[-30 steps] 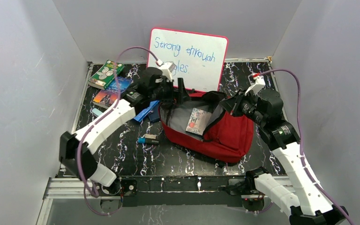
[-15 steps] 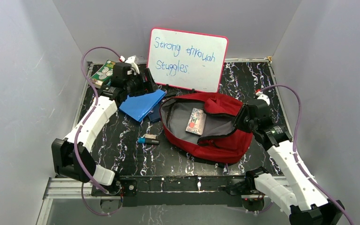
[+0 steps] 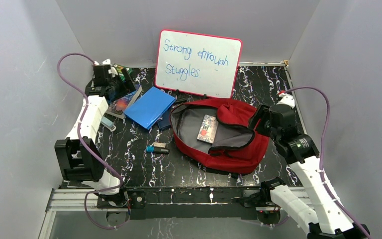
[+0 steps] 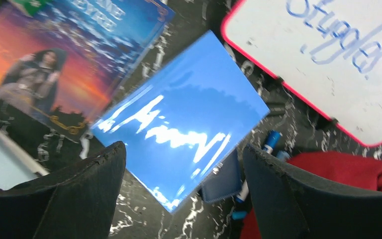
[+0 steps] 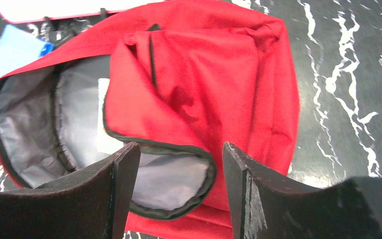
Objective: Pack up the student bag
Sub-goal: Place the book in the student bag, then pick up the book at the corner of the board.
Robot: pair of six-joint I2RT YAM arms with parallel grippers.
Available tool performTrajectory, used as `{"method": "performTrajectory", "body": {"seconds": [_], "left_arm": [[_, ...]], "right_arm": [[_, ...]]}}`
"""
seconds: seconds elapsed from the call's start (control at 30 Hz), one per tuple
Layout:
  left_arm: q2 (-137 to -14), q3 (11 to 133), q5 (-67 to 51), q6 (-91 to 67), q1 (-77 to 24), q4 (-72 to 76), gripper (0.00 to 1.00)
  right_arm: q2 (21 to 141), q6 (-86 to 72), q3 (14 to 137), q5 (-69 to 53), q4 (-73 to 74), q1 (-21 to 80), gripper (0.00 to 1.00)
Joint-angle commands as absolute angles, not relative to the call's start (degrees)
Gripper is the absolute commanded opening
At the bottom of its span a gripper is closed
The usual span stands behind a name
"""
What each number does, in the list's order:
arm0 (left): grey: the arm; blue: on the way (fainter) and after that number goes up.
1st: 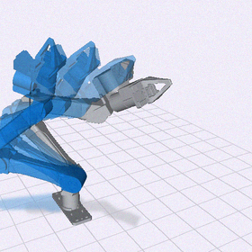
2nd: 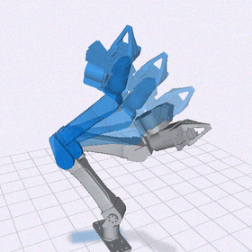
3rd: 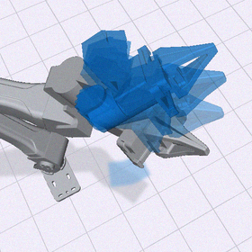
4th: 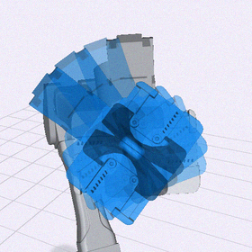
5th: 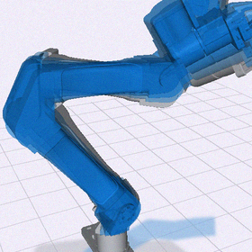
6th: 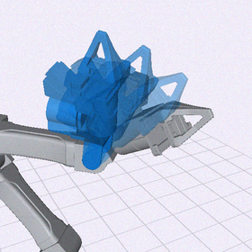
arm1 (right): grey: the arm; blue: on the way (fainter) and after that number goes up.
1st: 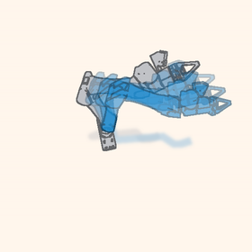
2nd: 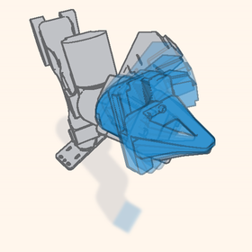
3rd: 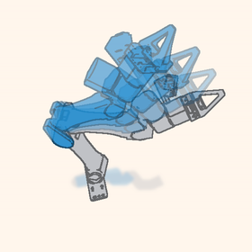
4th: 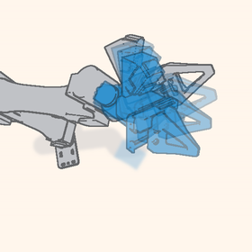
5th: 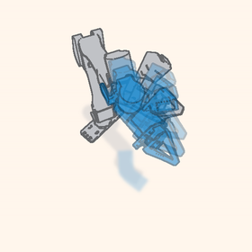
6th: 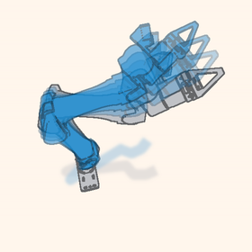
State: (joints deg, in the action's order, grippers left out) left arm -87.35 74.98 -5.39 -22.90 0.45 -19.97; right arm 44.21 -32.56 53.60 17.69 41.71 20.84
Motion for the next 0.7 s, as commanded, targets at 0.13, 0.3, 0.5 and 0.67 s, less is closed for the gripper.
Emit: {"method": "performTrajectory", "body": {"seconds": [0.13, 0.3, 0.5, 0.67], "left_arm": [[-89.2, 76.68, 0.98, -17.01, 4.98, -11.94, 0.85], [-98.43, 84.45, 1.97, -8.88, 4.86, -9.1, 0.85], [-111.72, 96.5, 9.34, 1.39, 3.11, -11.43, 0.84], [-119.9, 102.63, 17.15, 11.4, 0.84, -9.87, 0.84]], "right_arm": [[43.41, -26.78, 54.05, 6.26, 31.02, 20.63, 0.71], [43.85, -24.28, 53.77, 4.78, 30.24, 20.64, 0.71], [44.34, -20.96, 53.81, 5.62, 29.64, 20.6, 0.73], [45.73, -20.22, 53.98, 4.61, 28.81, 20.61, 0.73]]}}
